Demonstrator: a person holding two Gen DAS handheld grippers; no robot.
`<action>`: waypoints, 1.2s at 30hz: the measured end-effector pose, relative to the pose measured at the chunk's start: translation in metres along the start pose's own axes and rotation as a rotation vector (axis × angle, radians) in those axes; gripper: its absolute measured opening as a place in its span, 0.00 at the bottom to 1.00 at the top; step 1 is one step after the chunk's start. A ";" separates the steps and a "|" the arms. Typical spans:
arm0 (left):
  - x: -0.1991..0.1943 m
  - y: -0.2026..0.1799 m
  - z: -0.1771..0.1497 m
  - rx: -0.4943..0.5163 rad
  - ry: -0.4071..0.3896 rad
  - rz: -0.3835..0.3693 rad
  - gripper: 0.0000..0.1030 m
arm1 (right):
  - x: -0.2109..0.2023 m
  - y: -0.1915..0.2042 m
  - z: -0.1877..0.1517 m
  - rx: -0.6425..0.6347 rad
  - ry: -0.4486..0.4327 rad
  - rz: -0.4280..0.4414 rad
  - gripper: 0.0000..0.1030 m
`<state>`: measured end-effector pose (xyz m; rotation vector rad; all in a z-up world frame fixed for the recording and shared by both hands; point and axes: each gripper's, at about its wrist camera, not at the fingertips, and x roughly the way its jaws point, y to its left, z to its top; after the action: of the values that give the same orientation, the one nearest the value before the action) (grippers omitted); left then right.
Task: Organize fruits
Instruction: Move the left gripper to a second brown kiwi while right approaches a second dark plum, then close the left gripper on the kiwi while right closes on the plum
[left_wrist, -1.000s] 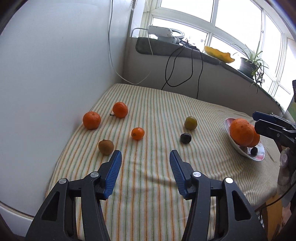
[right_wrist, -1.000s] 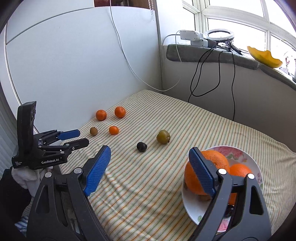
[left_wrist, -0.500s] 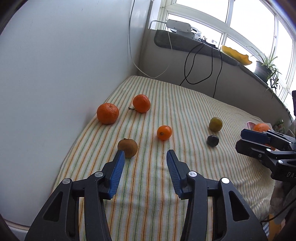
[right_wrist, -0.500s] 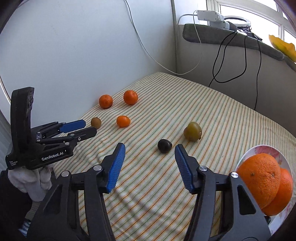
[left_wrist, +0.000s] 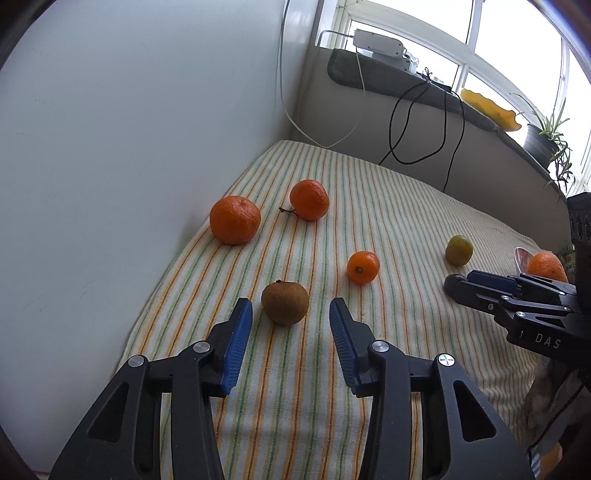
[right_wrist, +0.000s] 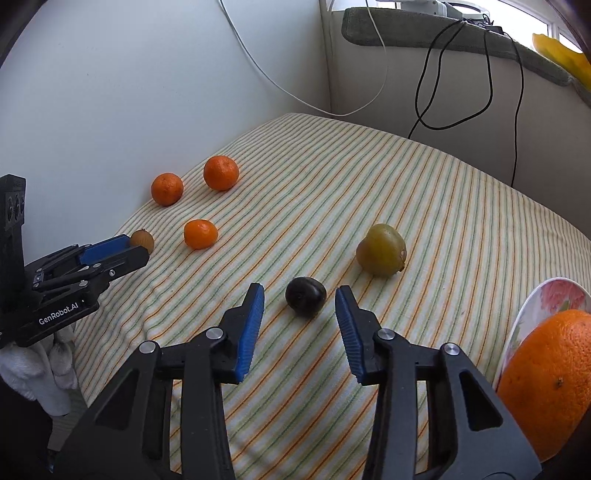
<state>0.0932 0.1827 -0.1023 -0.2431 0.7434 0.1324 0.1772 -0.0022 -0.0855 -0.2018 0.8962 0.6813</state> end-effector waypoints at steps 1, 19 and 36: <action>0.001 0.000 0.000 0.000 0.002 0.000 0.38 | 0.002 -0.001 0.001 0.003 0.008 0.004 0.41; 0.009 0.005 0.000 -0.020 0.025 0.003 0.25 | 0.018 0.000 0.002 -0.001 0.050 -0.022 0.25; -0.020 -0.015 0.005 0.016 -0.024 -0.024 0.25 | -0.010 0.001 -0.002 0.007 -0.009 -0.004 0.24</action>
<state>0.0849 0.1692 -0.0827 -0.2348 0.7174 0.1059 0.1707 -0.0066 -0.0793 -0.1941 0.8897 0.6747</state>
